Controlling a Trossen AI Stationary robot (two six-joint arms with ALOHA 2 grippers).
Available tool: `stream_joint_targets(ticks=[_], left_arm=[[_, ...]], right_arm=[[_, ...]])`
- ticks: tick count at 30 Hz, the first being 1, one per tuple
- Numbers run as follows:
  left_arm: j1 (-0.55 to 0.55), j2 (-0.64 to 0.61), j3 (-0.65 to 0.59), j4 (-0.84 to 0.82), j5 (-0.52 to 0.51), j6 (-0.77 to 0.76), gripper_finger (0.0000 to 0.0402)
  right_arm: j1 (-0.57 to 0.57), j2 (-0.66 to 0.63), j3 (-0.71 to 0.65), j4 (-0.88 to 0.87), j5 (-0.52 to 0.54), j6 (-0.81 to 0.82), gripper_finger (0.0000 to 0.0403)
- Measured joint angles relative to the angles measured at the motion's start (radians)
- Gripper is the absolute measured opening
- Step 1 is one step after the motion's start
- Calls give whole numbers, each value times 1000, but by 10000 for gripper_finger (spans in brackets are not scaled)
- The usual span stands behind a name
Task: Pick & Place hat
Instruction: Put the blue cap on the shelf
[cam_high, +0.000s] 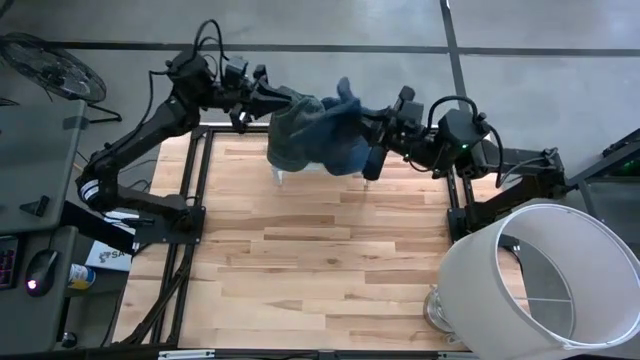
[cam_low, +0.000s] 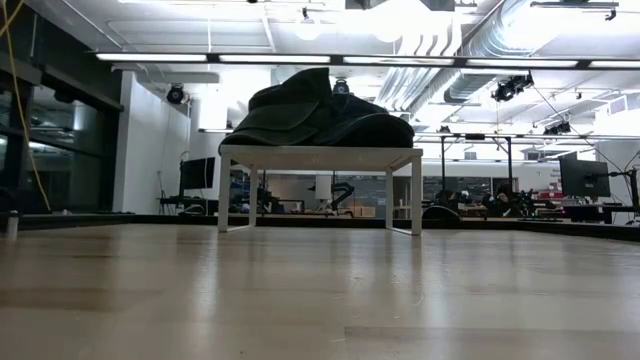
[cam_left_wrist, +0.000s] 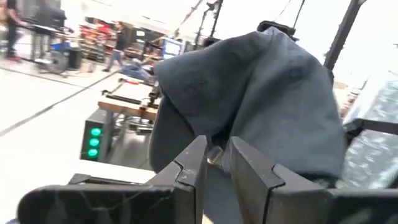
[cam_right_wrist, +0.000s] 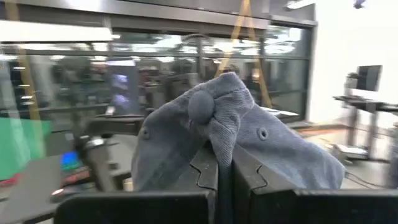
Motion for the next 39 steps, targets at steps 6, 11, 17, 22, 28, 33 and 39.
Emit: stream_joint_targets(ticks=[6, 11, 17, 22, 28, 33, 39], left_arm=[[17, -38, 0, -53, -26, 26, 68], [17, -58, 0, -55, -35, 54, 68], [17, -70, 0, -52, -94, 73, 68], [17, -79, 0, -57, -106, 65, 68], [17, -82, 0, -111, -145, 134, 69], [17, -81, 0, -252, -366, 317, 69], [17, -79, 0, -357, -630, 461, 69]], right_arm=[[20, 29, 86, -88, 239, -12, 1], [0, 70, 172, -281, 429, 96, 0], [-83, 104, 221, -489, 454, 354, 0], [-157, 120, 222, -603, 343, 543, 0], [-205, 152, 222, -618, 248, 653, 0], [-237, 187, 222, -678, 200, 754, 0], [-264, 233, 222, -718, 169, 838, 0]])
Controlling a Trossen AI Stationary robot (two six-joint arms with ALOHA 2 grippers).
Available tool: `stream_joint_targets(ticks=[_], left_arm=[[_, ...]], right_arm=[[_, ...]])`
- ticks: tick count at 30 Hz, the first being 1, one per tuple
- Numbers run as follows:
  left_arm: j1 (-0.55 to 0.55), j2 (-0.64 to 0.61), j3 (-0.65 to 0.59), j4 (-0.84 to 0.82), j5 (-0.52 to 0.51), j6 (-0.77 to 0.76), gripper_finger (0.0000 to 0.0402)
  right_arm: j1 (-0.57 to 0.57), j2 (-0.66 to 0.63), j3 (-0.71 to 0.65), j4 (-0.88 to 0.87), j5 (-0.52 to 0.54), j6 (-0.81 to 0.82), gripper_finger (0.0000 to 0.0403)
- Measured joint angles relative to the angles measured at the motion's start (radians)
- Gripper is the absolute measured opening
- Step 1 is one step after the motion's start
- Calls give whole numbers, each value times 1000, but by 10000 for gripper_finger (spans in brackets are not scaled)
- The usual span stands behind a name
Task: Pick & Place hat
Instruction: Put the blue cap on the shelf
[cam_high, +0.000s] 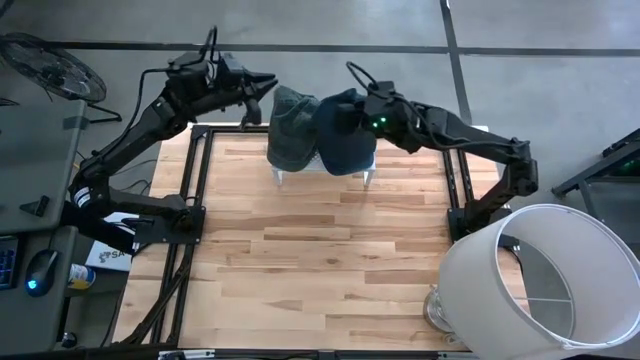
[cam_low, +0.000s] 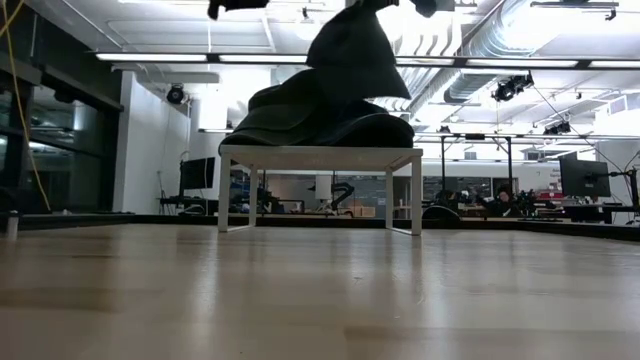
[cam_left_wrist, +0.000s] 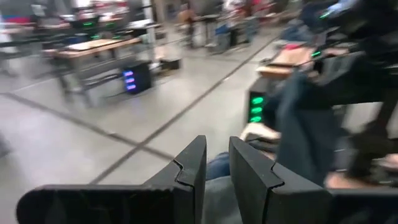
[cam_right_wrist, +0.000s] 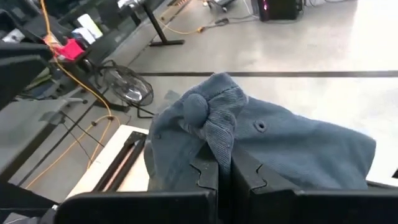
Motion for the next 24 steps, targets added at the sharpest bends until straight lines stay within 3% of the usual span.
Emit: stream_joint_targets(ticks=[6, 24], left_arm=[[0, 0, 0, -32, -101, 41, 69], [0, 0, 0, -40, -102, 41, 69]], right_arm=[[-38, 28, 0, -7, -26, 30, 0], [-162, 68, 0, -59, -110, 47, 0]])
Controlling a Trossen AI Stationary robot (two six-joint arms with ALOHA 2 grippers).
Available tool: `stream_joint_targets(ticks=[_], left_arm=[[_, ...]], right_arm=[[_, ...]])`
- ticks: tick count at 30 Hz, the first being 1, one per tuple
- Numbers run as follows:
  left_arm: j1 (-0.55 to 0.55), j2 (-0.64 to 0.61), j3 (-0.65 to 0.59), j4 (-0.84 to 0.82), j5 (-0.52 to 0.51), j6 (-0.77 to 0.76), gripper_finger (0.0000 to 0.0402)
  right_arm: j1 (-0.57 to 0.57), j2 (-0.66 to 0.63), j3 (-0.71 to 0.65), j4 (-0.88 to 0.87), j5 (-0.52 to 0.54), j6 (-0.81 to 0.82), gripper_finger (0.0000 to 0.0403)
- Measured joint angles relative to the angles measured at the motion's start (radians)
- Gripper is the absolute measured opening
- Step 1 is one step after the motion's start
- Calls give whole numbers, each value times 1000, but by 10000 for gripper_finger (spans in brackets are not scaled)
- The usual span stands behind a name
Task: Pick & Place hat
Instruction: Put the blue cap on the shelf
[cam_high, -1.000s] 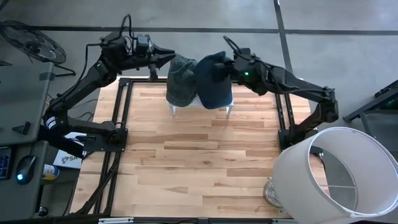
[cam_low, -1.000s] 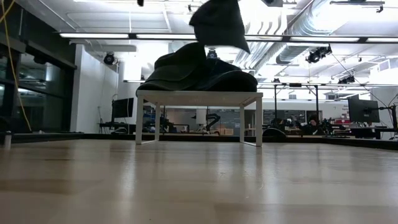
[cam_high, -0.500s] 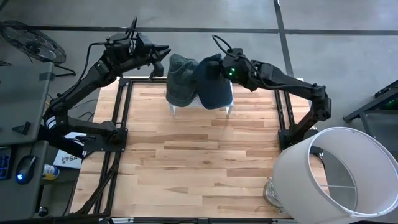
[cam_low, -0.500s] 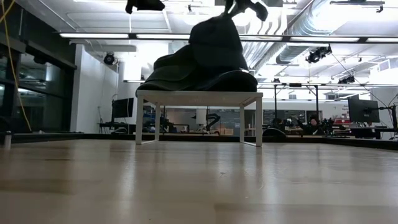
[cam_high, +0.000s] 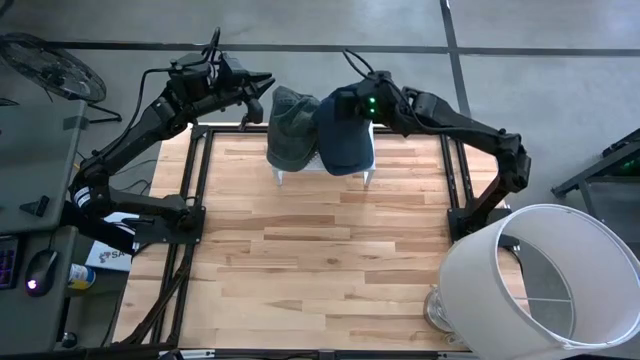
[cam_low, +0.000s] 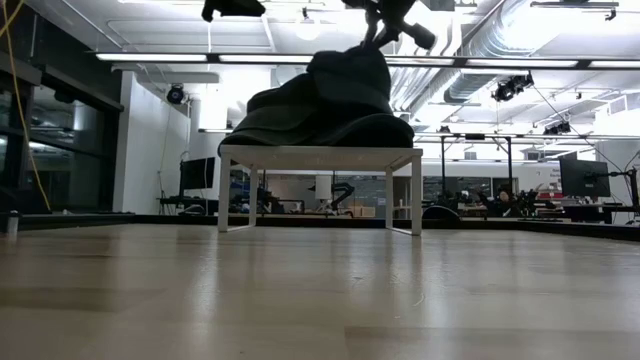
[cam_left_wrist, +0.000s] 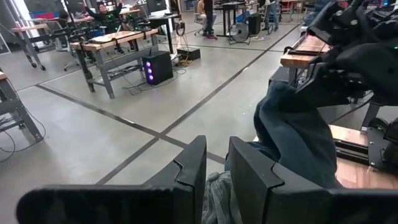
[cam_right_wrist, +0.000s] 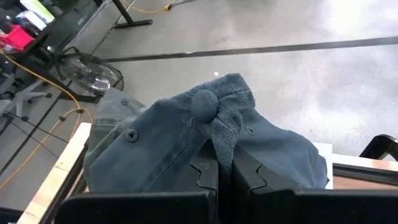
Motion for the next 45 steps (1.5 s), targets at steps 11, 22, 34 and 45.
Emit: stream_joint_targets(ticks=[11, 22, 34, 45], left_arm=[[0, 0, 0, 1, 1, -1, 69], [0, 0, 0, 1, 5, -2, 69], [0, 0, 0, 0, 4, -5, 69], [0, 0, 0, 0, -1, -5, 69]], right_arm=[[-27, 49, 0, -8, -54, -57, 1], [-32, 61, 0, 20, -96, -159, 39], [-31, 61, 0, 86, -120, -287, 93], [-34, 61, 0, 127, -139, -346, 180]])
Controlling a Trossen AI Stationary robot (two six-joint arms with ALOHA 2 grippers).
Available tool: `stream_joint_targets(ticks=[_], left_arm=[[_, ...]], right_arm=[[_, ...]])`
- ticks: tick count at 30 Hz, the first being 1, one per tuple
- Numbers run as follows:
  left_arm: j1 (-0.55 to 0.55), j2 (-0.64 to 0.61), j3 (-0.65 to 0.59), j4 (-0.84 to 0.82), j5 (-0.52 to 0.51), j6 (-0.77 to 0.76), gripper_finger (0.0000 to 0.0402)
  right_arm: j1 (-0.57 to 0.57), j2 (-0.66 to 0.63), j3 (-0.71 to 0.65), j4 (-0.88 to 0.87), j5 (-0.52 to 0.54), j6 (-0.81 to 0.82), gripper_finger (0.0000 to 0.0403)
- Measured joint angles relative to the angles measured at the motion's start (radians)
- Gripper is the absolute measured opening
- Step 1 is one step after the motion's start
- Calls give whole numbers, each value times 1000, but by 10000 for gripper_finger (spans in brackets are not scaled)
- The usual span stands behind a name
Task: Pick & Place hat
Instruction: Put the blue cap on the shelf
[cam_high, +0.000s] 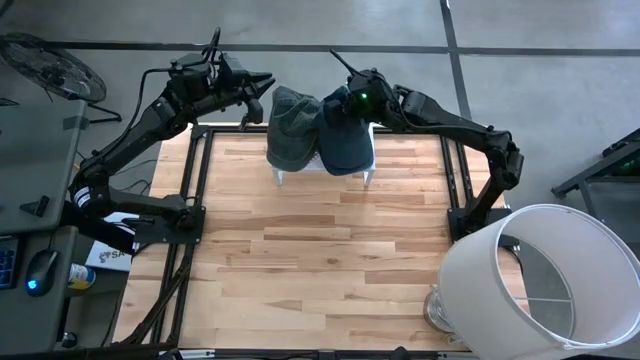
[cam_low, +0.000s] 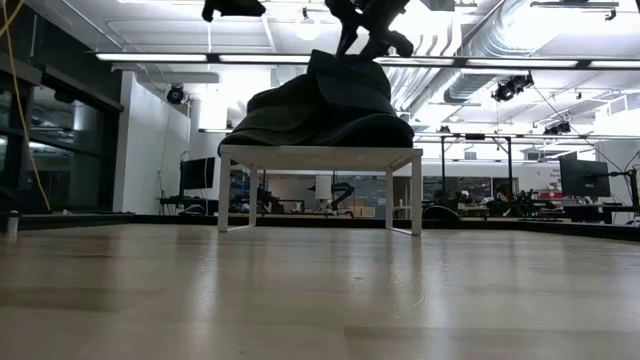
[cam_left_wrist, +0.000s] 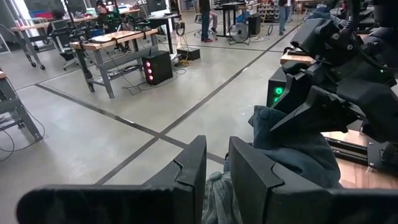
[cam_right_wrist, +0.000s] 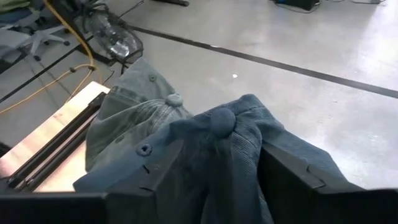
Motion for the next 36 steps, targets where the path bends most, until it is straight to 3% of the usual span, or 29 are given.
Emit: stream_joint_targets(ticks=[14, 36], left_arm=[[0, 0, 0, 0, -3, -5, 69], [0, 0, 0, 1, -2, -6, 69]], right_arm=[[-46, 0, 0, 2, -157, -47, 202], [-64, -30, 0, 45, -171, -91, 202]])
